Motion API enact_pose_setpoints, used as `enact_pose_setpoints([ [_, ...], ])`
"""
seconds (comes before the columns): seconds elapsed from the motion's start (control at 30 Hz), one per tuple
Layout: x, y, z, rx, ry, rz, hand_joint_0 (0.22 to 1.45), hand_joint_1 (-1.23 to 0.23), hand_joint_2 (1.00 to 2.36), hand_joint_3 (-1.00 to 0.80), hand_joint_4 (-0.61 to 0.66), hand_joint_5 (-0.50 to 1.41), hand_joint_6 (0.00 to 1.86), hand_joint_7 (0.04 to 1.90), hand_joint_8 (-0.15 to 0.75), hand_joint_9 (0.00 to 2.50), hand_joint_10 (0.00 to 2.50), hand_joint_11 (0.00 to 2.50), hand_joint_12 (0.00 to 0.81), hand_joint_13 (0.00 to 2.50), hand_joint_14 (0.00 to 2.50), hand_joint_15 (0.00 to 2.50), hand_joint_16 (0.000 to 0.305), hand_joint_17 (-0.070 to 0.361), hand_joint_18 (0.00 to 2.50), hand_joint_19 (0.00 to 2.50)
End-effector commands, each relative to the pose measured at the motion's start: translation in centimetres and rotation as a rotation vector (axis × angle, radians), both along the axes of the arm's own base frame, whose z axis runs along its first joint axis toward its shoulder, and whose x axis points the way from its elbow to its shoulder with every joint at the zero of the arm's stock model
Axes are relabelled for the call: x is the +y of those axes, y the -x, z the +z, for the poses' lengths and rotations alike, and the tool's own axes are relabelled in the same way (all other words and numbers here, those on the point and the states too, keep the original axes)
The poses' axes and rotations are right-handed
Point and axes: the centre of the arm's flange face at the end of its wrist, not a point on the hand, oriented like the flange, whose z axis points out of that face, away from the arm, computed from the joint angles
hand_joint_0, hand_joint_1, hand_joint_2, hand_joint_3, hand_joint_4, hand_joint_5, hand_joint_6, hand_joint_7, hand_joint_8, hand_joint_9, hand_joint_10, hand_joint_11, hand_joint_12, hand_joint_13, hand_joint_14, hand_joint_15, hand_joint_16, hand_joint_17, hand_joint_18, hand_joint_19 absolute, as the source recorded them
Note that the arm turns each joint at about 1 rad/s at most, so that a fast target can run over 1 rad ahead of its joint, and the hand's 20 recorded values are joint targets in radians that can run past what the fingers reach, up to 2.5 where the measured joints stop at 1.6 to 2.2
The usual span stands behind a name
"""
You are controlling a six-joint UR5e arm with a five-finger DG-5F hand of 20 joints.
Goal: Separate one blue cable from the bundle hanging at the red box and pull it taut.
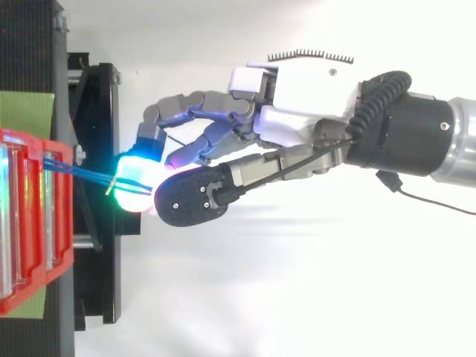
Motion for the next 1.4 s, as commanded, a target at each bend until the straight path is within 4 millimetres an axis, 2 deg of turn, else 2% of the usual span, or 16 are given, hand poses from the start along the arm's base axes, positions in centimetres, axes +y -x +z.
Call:
enact_pose_setpoints([
  [0.0, 0.0, 0.0, 0.2, -0.002, -0.001, -0.001, 0.63, -0.64, 1.02, -0.20, 0.20, -0.20, 0.82, 0.84, 0.301, 0.69, 0.01, 0.51, 0.288, 0.66, 0.01, 0.24, 0.028, 0.063, 0.47, 0.13],
  [0.03, 0.0, 0.0, 0.2, -0.002, -0.001, -0.001, 0.64, -0.72, 1.02, -0.19, 0.19, -0.22, 0.85, 0.82, 0.296, 0.68, 0.02, 0.52, 0.291, 0.66, 0.01, 0.25, 0.028, 0.064, 0.46, 0.13],
  [0.2, 0.0, 0.1, 1.1, -0.012, -0.001, -0.001, 0.65, -0.75, 1.02, -0.22, 0.18, -0.22, 0.88, 0.77, 0.291, 0.69, 0.01, 0.58, 0.292, 0.65, 0.01, 0.25, 0.029, 0.064, 0.46, 0.14],
  [0.33, -0.2, 0.6, 2.2, -0.002, 0.001, -0.001, 0.66, -0.78, 1.01, -0.33, 0.18, -0.22, 0.89, 0.77, 0.293, 0.70, 0.02, 0.58, 0.289, 0.66, 0.01, 0.26, 0.029, 0.064, 0.46, 0.14],
  [0.4, -0.2, 0.6, 2.2, 0.005, 0.002, 0.001, 0.67, -0.79, 1.01, -0.40, 0.18, -0.22, 0.90, 0.77, 0.289, 0.70, 0.02, 0.59, 0.289, 0.66, 0.01, 0.26, 0.029, 0.064, 0.46, 0.14],
  [0.5, -0.2, 0.8, 2.5, 0.011, 0.002, 0.001, 0.64, -0.76, 1.00, -0.50, 0.18, -0.21, 0.89, 0.80, 0.293, 0.73, 0.02, 0.60, 0.290, 0.67, 0.01, 0.26, 0.028, 0.064, 0.47, 0.15],
  [0.73, 0.0, 0.9, 2.6, 0.017, 0.007, 0.002, 0.59, -0.67, 1.00, -0.50, 0.18, -0.19, 0.88, 0.83, 0.307, 0.78, 0.01, 0.61, 0.289, 0.68, 0.01, 0.28, 0.028, 0.064, 0.48, 0.17],
  [1.07, 0.0, 0.9, 2.7, 0.014, 0.006, -0.001, 0.69, -0.84, 1.00, -0.45, 0.14, -0.22, 0.90, 0.81, 0.287, 0.77, 0.02, 0.68, 0.294, 0.71, 0.01, 0.30, 0.029, 0.064, 0.50, 0.18],
  [1.27, 0.1, 0.9, 2.6, 0.017, 0.005, 0.001, 0.76, -0.87, 1.01, -0.36, 0.15, -0.23, 0.91, 0.81, 0.278, 0.77, 0.02, 0.76, 0.293, 0.74, 0.01, 0.34, 0.029, 0.065, 0.51, 0.22],
  [1.37, 0.0, 0.9, 2.7, 0.015, 0.005, -0.001, 0.78, -0.86, 1.01, -0.37, 0.16, -0.23, 0.92, 0.80, 0.277, 0.79, 0.02, 0.79, 0.293, 0.74, 0.01, 0.35, 0.029, 0.066, 0.52, 0.22],
])
